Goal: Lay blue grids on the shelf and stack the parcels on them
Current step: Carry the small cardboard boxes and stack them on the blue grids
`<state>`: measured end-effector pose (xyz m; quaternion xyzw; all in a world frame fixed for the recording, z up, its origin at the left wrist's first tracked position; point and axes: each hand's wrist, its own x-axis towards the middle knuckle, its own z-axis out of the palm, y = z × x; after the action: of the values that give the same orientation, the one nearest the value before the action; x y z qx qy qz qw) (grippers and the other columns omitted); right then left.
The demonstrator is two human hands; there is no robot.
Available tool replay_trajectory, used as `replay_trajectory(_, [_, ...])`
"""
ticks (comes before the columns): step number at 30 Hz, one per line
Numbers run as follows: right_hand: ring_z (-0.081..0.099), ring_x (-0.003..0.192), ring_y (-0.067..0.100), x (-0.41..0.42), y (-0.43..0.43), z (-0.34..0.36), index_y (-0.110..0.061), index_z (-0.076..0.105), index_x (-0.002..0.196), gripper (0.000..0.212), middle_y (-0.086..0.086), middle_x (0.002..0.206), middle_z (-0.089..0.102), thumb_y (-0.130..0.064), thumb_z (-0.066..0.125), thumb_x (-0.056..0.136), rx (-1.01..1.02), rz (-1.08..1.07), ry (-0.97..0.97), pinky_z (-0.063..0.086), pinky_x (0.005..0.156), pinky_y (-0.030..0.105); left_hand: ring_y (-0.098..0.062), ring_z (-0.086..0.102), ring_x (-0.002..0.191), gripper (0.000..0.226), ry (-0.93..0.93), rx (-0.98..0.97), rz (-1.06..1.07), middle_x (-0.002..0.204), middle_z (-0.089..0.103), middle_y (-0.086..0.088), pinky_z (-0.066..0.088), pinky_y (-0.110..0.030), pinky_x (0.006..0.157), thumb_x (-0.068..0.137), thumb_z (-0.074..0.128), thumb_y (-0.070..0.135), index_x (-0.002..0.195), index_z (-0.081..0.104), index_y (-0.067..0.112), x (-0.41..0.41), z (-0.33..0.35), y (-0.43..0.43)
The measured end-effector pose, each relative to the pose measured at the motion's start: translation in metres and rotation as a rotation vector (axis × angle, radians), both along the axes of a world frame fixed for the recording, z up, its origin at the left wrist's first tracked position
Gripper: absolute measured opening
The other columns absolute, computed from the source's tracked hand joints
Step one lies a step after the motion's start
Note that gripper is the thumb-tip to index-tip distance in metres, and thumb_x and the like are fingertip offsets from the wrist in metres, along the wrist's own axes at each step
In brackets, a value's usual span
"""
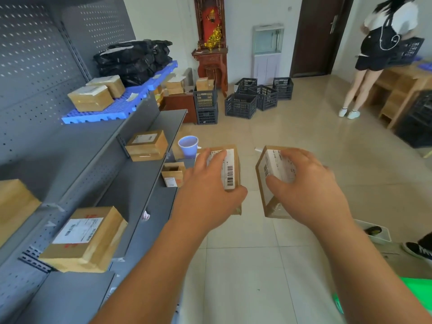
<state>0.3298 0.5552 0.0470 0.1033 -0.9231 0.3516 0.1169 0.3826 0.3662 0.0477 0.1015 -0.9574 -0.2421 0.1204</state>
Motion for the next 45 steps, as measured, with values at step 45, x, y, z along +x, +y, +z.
replay_trajectory(45, [0.053, 0.113, 0.022, -0.632, -0.147, 0.021, -0.041, 0.048, 0.136, 0.06, -0.02, 0.131, 0.049, -0.051, 0.062, 0.079, -0.007, 0.182, 0.043, 0.057, 0.082, 0.049, -0.019, 0.034, 0.136, 0.075, 0.073, 0.036, 0.143, 0.154, 0.022, 0.022, 0.046, -0.046, 0.098, 0.084, 0.066, 0.056, 0.149, 0.03, 0.043, -0.604, 0.015, -0.135])
